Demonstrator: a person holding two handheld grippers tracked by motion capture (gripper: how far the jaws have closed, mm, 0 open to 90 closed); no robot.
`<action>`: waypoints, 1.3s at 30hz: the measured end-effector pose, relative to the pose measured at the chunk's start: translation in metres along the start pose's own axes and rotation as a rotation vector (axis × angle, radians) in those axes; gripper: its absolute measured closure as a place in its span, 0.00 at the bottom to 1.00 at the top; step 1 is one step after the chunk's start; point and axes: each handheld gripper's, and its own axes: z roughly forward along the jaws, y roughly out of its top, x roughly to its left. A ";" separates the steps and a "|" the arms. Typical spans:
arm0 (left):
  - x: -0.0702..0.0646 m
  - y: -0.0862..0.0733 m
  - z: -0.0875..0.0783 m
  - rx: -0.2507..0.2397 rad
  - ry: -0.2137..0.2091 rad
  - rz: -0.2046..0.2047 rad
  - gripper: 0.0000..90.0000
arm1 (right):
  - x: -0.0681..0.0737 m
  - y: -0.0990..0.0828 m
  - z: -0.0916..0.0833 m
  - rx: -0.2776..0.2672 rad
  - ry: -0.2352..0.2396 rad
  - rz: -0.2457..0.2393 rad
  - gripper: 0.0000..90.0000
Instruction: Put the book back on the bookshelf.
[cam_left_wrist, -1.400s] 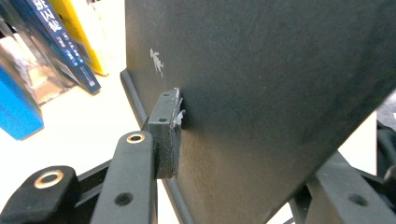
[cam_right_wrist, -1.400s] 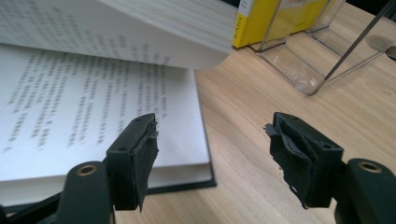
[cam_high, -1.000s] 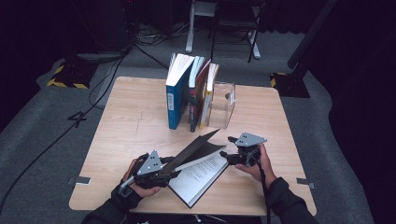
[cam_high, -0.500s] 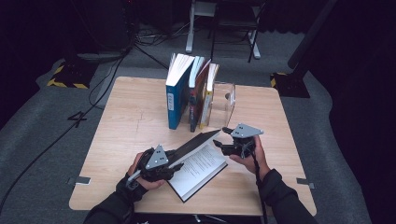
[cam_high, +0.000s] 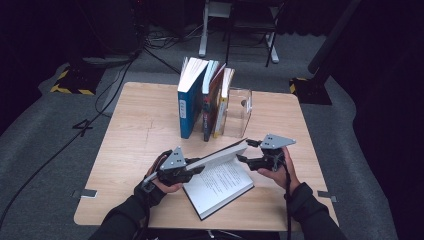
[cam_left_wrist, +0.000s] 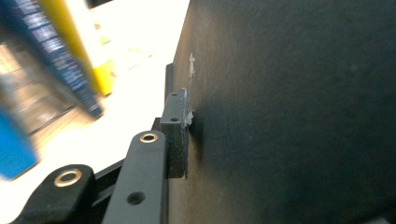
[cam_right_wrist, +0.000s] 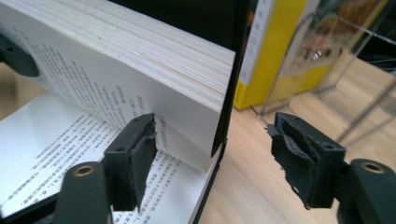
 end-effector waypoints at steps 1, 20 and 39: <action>0.000 0.000 0.000 0.000 0.000 0.000 0.74 | 0.000 0.000 0.000 0.000 0.000 0.000 0.34; 0.004 0.027 0.041 0.032 -0.149 0.026 0.66 | -0.010 -0.023 -0.038 -0.011 0.107 -0.045 0.33; 0.019 0.028 0.006 0.147 0.066 0.051 0.45 | 0.029 -0.010 -0.035 -0.015 0.179 -0.223 0.75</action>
